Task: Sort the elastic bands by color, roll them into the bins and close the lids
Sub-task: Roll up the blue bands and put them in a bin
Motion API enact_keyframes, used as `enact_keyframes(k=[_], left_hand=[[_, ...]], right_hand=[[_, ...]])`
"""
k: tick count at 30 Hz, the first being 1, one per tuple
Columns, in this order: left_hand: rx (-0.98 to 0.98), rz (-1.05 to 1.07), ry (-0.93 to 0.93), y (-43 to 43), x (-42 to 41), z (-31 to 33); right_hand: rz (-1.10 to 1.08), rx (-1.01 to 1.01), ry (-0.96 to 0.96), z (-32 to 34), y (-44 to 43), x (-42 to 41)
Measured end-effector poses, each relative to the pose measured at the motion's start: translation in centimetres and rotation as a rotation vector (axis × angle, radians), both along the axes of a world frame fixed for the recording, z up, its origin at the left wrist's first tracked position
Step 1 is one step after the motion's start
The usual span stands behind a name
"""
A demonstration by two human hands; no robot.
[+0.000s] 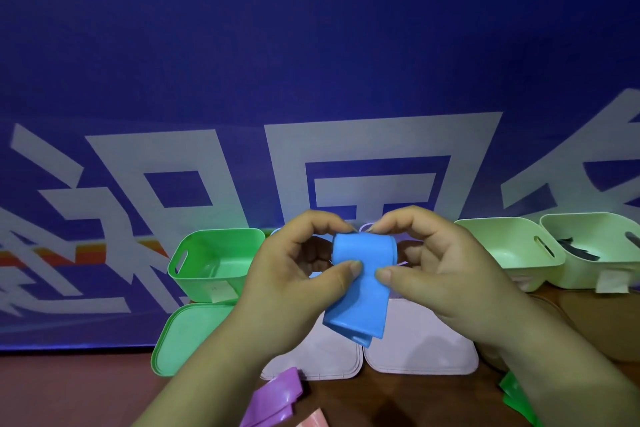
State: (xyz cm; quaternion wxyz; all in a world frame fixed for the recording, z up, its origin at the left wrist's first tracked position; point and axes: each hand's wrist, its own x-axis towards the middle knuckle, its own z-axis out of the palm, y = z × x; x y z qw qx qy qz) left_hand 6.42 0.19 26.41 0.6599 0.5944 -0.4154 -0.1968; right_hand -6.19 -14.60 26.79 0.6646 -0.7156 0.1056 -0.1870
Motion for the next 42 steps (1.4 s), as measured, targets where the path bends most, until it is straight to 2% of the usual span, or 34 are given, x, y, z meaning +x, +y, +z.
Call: enact_keyframes(k=[17, 27, 32, 39, 42], left_hand=[[-0.006, 0.004, 0.088, -0.13, -0.11, 0.13], [0.042, -0.075, -0.164, 0.46, 0.60, -0.24], [-0.008, -0.029, -0.110, 0.23, 0.50, -0.53], [-0.009, 0.000, -0.012, 0.16, 0.26, -0.10], [-0.006, -0.017, 0.004, 0.23, 0.14, 0.05]], right_hand=[[-0.067, -0.064, -0.055, -0.38, 0.19, 0.16], [-0.090, -0.022, -0.076, -0.14, 0.05, 0.24], [-0.070, -0.002, -0.063, 0.03, 0.10, 0.31], [-0.068, -0.110, -0.129, -0.42, 0.22, 0.09], [-0.100, -0.221, -0.147, -0.41, 0.33, 0.09]])
